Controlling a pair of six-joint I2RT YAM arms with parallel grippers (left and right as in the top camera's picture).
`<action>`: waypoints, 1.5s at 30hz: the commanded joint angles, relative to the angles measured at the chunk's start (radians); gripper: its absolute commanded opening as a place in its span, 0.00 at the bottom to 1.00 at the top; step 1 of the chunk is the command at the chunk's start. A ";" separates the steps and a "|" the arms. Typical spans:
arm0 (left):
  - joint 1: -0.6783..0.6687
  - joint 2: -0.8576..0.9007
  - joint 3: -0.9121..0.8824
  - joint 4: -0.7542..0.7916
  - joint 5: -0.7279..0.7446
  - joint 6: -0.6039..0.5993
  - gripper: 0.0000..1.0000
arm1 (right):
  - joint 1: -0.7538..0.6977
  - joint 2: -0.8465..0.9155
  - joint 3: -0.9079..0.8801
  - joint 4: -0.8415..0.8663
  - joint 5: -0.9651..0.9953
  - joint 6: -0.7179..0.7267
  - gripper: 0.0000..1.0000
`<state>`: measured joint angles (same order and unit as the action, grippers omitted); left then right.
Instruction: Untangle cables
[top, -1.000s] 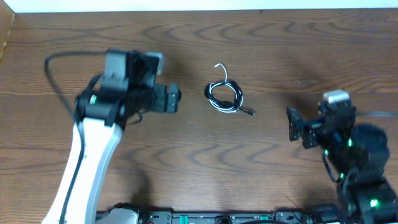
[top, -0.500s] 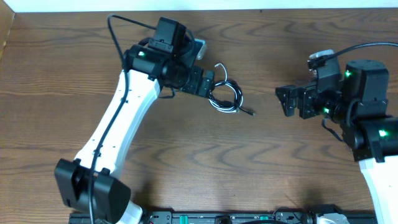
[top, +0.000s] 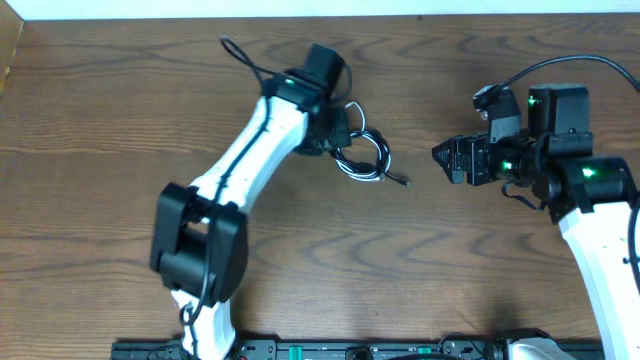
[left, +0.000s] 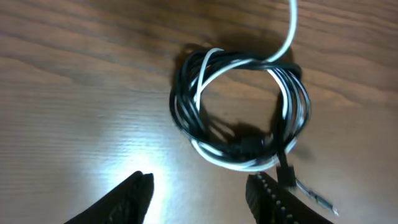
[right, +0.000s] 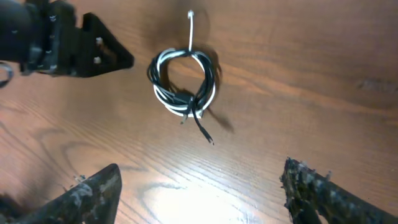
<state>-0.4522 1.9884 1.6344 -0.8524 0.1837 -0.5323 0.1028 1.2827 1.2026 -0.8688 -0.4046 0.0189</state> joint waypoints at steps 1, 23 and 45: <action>-0.034 0.058 0.016 0.014 -0.043 -0.159 0.49 | -0.004 0.021 0.013 -0.003 -0.013 0.011 0.76; -0.089 0.262 0.013 0.047 -0.091 -0.232 0.07 | -0.004 0.034 0.013 -0.002 -0.013 0.011 0.77; -0.086 -0.031 0.009 -0.011 0.302 0.245 0.07 | 0.104 0.275 0.013 0.182 -0.140 0.254 0.67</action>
<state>-0.5434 1.9404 1.6463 -0.8494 0.3634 -0.4145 0.1875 1.5242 1.2022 -0.7052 -0.5201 0.1764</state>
